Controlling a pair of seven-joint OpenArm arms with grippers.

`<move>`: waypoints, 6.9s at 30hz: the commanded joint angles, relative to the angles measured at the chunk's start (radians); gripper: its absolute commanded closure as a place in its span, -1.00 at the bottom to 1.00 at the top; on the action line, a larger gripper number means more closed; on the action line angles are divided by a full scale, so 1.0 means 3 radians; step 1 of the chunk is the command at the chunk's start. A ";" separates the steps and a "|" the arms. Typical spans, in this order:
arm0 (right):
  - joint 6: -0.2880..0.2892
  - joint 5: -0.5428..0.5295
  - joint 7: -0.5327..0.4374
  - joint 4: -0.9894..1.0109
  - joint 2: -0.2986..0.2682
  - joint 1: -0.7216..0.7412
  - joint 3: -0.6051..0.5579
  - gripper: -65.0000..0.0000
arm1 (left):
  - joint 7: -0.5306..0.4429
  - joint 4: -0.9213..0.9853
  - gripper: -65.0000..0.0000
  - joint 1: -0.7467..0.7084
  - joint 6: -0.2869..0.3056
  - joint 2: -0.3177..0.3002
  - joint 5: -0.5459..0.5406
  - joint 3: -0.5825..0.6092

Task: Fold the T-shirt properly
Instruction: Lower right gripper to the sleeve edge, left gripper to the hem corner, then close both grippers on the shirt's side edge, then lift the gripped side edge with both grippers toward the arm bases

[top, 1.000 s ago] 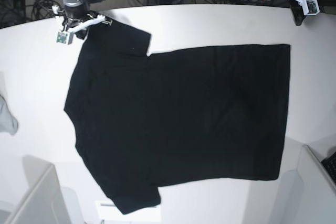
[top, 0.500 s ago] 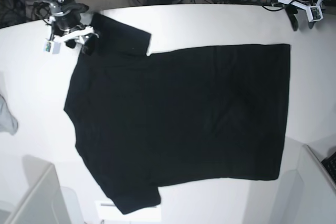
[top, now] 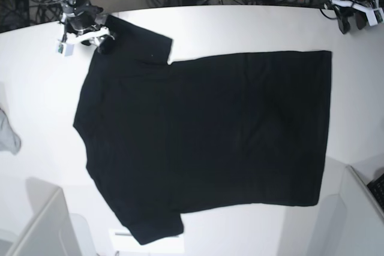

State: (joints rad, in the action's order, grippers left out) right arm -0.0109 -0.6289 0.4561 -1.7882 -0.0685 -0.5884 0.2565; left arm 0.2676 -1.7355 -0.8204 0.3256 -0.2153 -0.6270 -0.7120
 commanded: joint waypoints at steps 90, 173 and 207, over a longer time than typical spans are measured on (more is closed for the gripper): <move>0.0187 -0.0019 0.0007 -0.0358 -0.0122 -0.0506 -0.0126 1.00 | 0.1443 0.0254 1.00 0.1106 0.0227 0.0301 -0.0010 -0.0340; 0.0182 -0.0008 0.0845 0.1304 -0.0235 0.2608 -0.0602 1.00 | 0.1918 0.0525 1.00 0.2885 -0.0121 0.0311 0.1463 -0.0110; -0.0708 -0.0024 0.0298 0.0194 -0.0173 0.1693 -0.0137 0.18 | 0.1898 0.0213 -0.69 0.2763 -0.0075 0.0332 0.1192 -0.0447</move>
State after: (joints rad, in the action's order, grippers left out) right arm -0.2352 -0.6292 0.5606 -1.7164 -0.1123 -0.1013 0.2119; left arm 0.8570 -1.6524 -0.0017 0.3058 -0.0948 -0.2775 -0.8402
